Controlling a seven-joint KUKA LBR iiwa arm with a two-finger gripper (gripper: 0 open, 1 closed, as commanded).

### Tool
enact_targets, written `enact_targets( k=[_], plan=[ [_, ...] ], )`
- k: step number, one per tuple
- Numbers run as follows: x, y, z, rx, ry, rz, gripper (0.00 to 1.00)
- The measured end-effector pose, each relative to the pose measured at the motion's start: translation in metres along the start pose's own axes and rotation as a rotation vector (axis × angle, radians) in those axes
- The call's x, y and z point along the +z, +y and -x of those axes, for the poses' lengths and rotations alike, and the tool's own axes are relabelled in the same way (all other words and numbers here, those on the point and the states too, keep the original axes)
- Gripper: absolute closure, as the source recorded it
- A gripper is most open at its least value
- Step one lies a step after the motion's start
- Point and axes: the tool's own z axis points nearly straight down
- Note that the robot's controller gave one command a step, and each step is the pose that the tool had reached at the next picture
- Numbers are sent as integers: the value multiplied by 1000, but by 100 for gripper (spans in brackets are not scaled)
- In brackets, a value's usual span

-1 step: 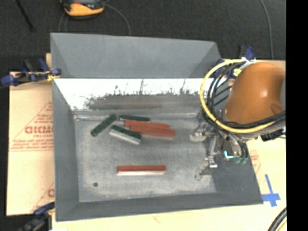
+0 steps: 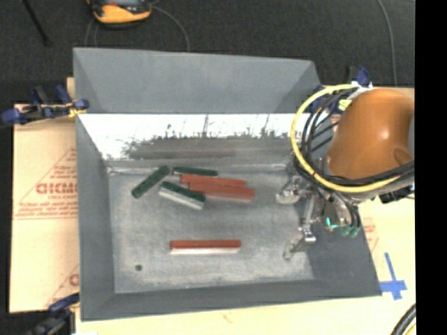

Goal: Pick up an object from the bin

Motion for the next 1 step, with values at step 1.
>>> enact_targets(
  k=[1],
  plan=[
    [57,29,6,-30,-8,-1,0]
  ],
)
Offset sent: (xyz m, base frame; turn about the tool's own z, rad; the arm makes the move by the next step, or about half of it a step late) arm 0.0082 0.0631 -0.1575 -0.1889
